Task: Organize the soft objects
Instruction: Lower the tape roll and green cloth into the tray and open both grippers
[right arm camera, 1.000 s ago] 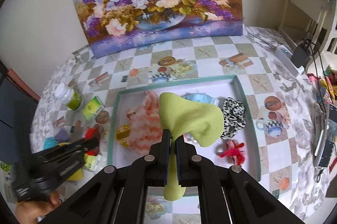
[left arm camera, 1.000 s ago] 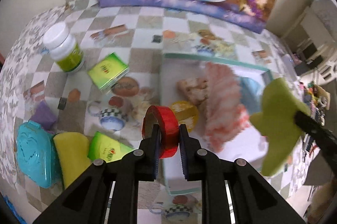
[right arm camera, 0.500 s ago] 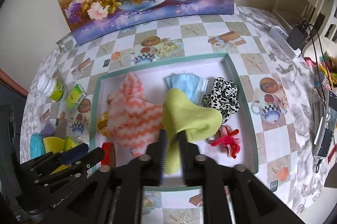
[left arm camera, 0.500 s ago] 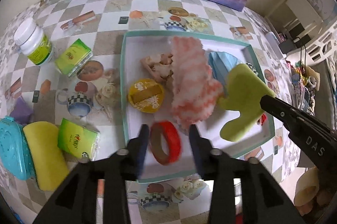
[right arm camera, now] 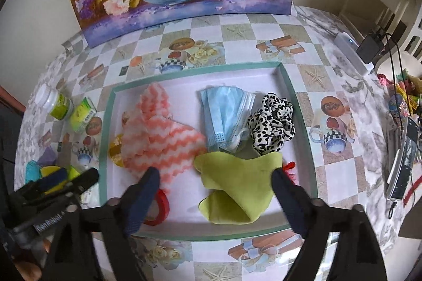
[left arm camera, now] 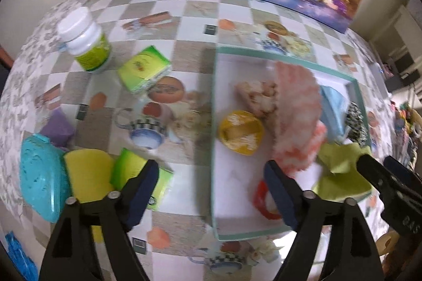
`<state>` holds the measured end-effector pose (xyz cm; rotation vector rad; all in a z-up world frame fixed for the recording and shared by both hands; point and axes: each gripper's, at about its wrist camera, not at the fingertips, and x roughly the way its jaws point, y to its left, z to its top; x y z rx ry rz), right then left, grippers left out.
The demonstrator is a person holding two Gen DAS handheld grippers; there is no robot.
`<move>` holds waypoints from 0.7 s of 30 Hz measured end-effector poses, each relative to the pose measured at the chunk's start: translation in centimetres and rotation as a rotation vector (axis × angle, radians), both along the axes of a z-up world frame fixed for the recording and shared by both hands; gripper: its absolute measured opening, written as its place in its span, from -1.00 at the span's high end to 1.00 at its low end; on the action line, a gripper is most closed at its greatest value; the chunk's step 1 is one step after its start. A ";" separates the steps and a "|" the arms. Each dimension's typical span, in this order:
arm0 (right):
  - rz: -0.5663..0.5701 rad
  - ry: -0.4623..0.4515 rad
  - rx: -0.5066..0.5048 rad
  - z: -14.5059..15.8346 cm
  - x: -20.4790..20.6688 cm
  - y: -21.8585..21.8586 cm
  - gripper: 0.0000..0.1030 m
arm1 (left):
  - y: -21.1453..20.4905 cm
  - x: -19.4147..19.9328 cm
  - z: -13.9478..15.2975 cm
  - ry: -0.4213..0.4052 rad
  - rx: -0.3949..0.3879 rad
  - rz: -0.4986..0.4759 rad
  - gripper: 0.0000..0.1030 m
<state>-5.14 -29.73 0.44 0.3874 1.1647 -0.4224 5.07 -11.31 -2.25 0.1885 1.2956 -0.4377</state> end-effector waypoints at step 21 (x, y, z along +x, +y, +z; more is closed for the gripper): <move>0.016 -0.011 -0.019 -0.2 0.6 0.8 -1.00 | 4.5 3.2 -0.3 -0.031 0.026 0.166 -0.83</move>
